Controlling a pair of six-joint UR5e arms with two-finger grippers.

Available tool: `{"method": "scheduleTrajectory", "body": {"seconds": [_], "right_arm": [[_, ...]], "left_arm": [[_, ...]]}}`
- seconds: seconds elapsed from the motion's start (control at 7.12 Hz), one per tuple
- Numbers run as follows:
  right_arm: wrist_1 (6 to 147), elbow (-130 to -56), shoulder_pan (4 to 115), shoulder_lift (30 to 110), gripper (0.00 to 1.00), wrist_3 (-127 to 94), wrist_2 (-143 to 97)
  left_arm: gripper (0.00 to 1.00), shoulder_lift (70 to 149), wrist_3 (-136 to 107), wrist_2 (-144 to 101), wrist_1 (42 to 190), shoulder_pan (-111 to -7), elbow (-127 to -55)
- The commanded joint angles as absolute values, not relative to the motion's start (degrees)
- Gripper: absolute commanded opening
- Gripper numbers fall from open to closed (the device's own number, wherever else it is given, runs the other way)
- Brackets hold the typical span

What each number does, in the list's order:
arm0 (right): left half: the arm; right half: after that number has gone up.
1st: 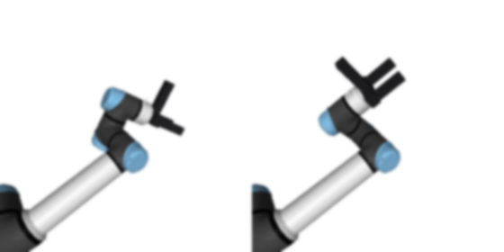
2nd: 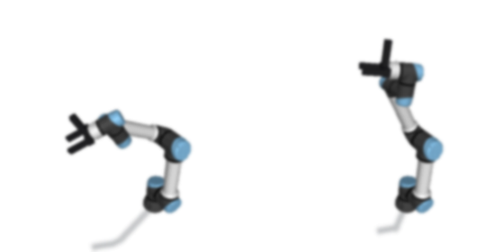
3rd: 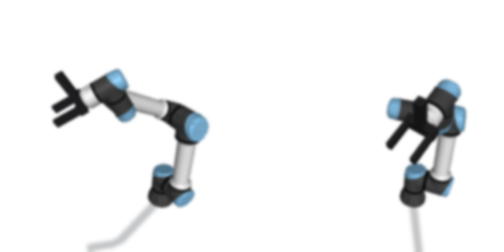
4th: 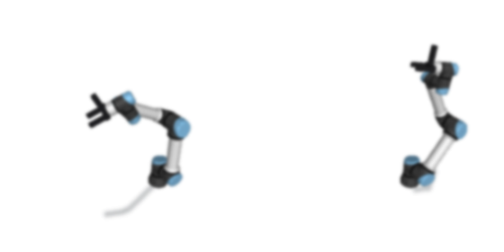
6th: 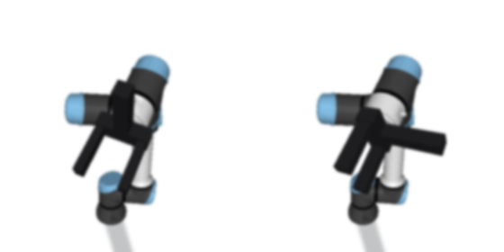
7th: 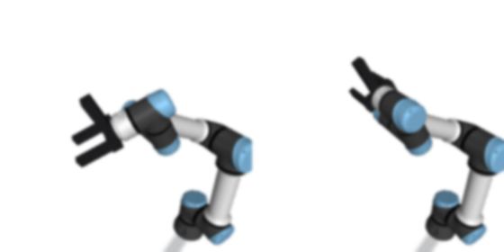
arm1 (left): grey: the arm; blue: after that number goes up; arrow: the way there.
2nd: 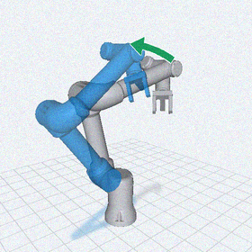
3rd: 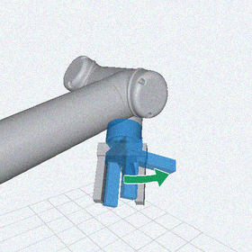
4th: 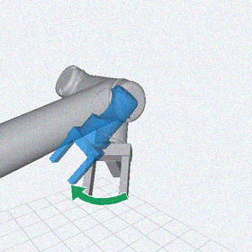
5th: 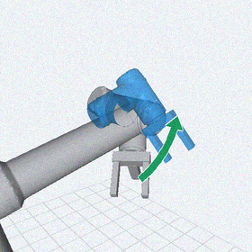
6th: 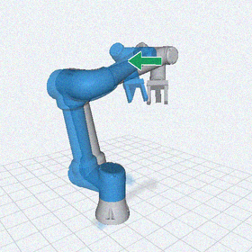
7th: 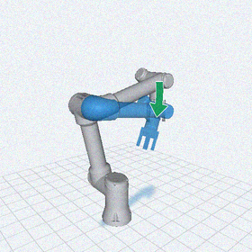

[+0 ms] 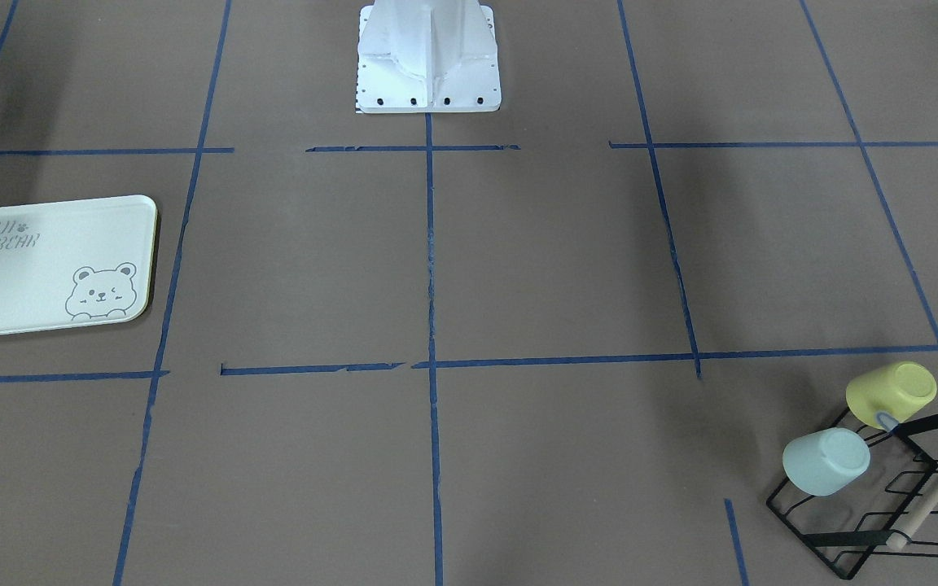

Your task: Left arm grabs green cup and hands to right arm on tray

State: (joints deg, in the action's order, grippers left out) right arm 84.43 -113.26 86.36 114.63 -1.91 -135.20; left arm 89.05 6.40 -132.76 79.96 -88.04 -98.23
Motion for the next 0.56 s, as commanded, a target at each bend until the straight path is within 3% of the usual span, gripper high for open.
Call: {"method": "scheduleTrajectory", "body": {"seconds": [0.0, 0.42], "right_arm": [[84.5, -113.6, 86.3, 114.6, 1.0, -2.6, -135.8], [84.5, -113.7, 86.3, 114.5, 1.0, -2.8, -136.6]], "left_arm": [[1.0, 89.0, 6.1, -132.9, 78.9, -87.1, -98.8], [1.0, 88.5, 6.0, -133.0, 79.5, -86.9, -99.1]]}}
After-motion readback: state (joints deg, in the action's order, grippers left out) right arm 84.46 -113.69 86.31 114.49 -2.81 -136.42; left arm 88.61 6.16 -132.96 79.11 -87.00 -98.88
